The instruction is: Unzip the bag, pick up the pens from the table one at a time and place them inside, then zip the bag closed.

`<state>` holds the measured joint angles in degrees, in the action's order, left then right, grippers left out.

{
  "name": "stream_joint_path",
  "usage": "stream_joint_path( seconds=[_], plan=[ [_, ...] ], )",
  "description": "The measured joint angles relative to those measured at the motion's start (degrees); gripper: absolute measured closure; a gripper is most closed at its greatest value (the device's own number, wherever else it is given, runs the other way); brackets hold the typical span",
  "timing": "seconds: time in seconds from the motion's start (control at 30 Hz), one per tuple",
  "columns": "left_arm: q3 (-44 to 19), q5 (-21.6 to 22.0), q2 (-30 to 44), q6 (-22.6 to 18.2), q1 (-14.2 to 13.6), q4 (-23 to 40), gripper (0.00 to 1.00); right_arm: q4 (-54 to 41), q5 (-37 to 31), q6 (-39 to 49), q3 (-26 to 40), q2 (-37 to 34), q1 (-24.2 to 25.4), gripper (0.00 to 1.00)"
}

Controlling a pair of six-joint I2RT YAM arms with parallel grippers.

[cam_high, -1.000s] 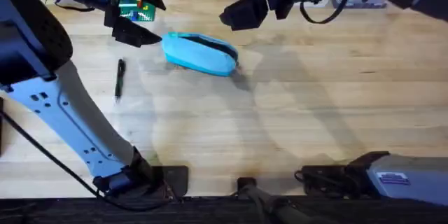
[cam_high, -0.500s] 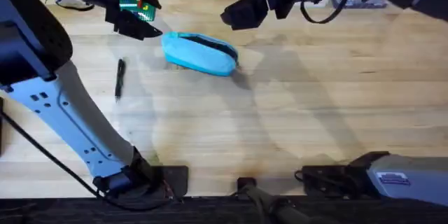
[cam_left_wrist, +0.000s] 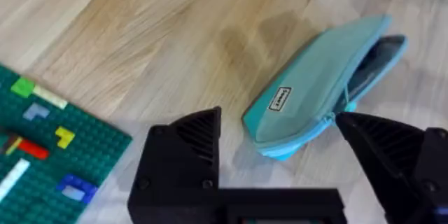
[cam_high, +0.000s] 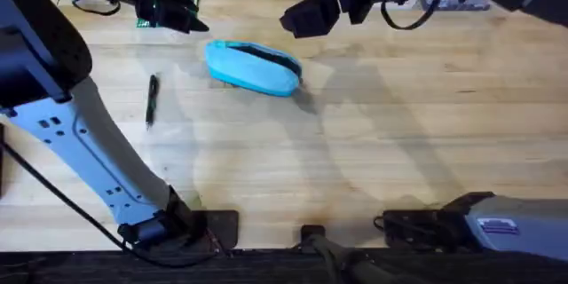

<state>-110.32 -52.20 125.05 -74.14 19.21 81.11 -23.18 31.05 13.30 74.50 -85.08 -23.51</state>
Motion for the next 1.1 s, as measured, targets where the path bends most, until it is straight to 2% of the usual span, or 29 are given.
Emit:
stream_joint_path(
  seconds=[0.23, 0.37, 0.6, 0.7, 1.1],
  plan=[
    [0.00, 0.84, -0.02, 17.75, 0.02, -5.45, 0.004, 0.00, -0.01, 0.01, 0.00, -0.01, 0.01, 0.004],
    [0.00, 1.09, -0.02, 25.12, 0.02, -5.95, 0.004, 0.00, 0.00, 0.02, 0.00, 0.00, 0.02, 0.004],
    [0.00, 1.32, -0.02, 29.42, 0.02, -5.92, 0.004, 0.00, -0.02, 0.02, 0.00, 0.00, 0.00, 0.004],
    [0.00, 3.04, 0.00, 32.27, 0.06, -5.94, 0.004, 0.00, 0.00, 0.00, 0.00, 0.00, 0.02, 0.004],
    [0.00, 16.58, -0.02, 42.38, -0.65, -6.90, 0.001, 0.00, -0.01, 0.02, 0.00, -0.01, 0.01, 0.004]
  ],
)
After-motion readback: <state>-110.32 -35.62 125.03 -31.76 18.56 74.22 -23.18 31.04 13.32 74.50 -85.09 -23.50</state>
